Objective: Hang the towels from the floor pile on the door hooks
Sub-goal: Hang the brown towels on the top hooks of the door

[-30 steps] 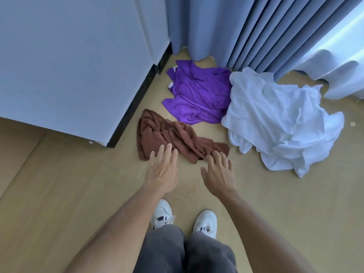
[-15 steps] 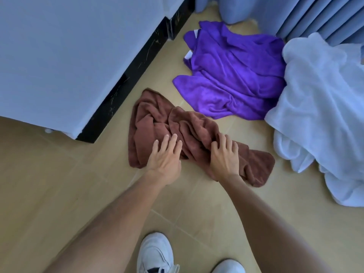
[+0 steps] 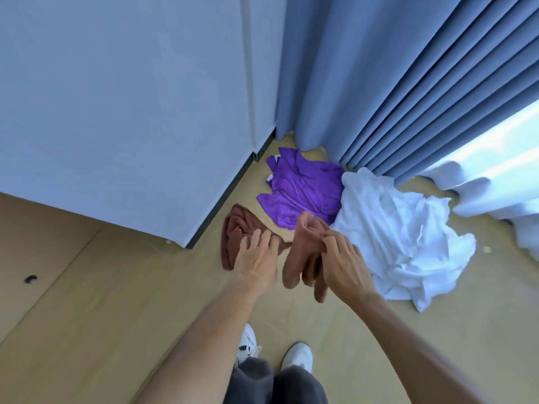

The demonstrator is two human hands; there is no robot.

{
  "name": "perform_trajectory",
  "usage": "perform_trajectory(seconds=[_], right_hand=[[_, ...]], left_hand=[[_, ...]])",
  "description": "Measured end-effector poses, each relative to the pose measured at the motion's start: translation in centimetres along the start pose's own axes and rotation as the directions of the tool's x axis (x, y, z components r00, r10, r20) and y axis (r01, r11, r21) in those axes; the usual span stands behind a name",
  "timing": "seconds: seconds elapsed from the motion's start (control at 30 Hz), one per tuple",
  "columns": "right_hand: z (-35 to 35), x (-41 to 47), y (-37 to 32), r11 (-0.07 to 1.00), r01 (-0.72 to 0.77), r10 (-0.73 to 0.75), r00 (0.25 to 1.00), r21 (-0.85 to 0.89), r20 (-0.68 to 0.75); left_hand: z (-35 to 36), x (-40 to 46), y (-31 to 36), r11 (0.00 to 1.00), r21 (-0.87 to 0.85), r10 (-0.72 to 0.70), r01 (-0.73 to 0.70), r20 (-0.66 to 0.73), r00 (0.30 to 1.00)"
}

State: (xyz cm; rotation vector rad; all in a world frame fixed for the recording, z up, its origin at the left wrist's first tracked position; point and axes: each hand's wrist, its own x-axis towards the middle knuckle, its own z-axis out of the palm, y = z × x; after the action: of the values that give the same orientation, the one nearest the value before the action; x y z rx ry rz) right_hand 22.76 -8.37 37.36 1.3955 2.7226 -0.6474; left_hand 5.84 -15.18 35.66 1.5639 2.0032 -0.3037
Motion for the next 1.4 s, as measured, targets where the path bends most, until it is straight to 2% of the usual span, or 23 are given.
perform_trajectory(seconds=[0.17,0.27,0.33,0.4,0.53,0.6,0.67,0.7,0.8,0.87,0.93,1.03,1.13,1.2,1.27,1.4], right_hand=[[-18.8,-2.3,-7.0,0.994,0.096,-0.085,0.976,0.043,-0.198],[-27.8,-3.5,-9.8,0.982,0.188,-0.167,0.898,0.011,-0.407],[-32.7,-4.4,-10.8,0.972,0.231,-0.219,0.831,-0.042,-0.512],[-36.6,-5.3,-11.0,0.962,0.248,-0.266,0.771,-0.112,-0.579],[-41.5,-7.5,-9.6,0.965,0.198,-0.261,0.706,-0.17,-0.659],[-42.9,-8.8,-9.0,0.966,0.195,-0.259,0.689,-0.171,-0.677],[-44.1,-9.9,-8.6,0.96,0.208,-0.281,0.673,-0.19,-0.684],[-44.8,-10.4,-8.4,0.955,0.216,-0.297,0.662,-0.205,-0.688],[-47.1,-12.1,-7.0,0.948,0.208,-0.318,0.639,-0.242,-0.701],[-48.6,-13.7,-5.1,0.939,0.179,-0.338,0.637,-0.293,-0.693],[-49.8,-15.5,-2.3,0.915,0.149,-0.375,0.661,-0.375,-0.65],[-50.8,-17.5,1.5,0.891,0.116,-0.375,0.733,-0.439,-0.568],[-51.3,-16.8,2.4,0.92,0.1,-0.308,0.783,-0.379,-0.541],[-51.6,-15.2,1.4,0.934,0.138,-0.296,0.816,-0.331,-0.496],[-51.7,-13.5,0.1,0.944,0.213,-0.312,0.827,-0.253,-0.467],[-52.0,-10.5,-3.7,0.95,0.309,-0.275,0.901,0.051,-0.337]], left_hand=[[-15.3,-7.7,1.9,0.994,-0.094,-0.053,0.052,-0.004,0.999],[-22.3,-10.9,3.4,0.963,-0.269,-0.038,0.02,-0.06,0.998],[-26.2,-11.8,4.7,0.86,-0.508,-0.024,-0.047,-0.134,0.991],[-30.1,-12.7,6.1,0.703,-0.696,-0.023,-0.146,-0.227,0.974],[-36.9,-13.4,8.8,0.508,-0.833,-0.103,-0.222,-0.314,0.944],[-38.8,-13.4,10.4,0.382,-0.893,-0.086,-0.239,-0.292,0.953],[-40.0,-13.5,12.3,0.314,-0.926,-0.017,-0.209,-0.226,0.974],[-40.4,-13.8,13.6,0.338,-0.922,0.035,-0.189,-0.189,0.981],[-40.9,-14.0,17.1,0.536,-0.795,0.138,-0.284,-0.25,0.958],[-41.0,-14.1,19.1,0.582,-0.758,0.155,-0.295,-0.252,0.955],[-41.8,-14.6,21.2,0.619,-0.708,0.183,-0.34,-0.29,0.939],[-44.2,-16.3,24.0,0.695,-0.557,0.314,-0.455,-0.334,0.889],[-46.9,-18.6,26.8,0.755,-0.377,0.452,-0.536,-0.292,0.843],[-48.0,-20.5,28.0,0.791,-0.262,0.493,-0.553,-0.263,0.829],[-48.7,-22.0,27.9,0.819,-0.207,0.479,-0.535,-0.268,0.836],[-50.1,-25.9,25.2,0.853,-0.195,0.392,-0.484,-0.373,0.841]])
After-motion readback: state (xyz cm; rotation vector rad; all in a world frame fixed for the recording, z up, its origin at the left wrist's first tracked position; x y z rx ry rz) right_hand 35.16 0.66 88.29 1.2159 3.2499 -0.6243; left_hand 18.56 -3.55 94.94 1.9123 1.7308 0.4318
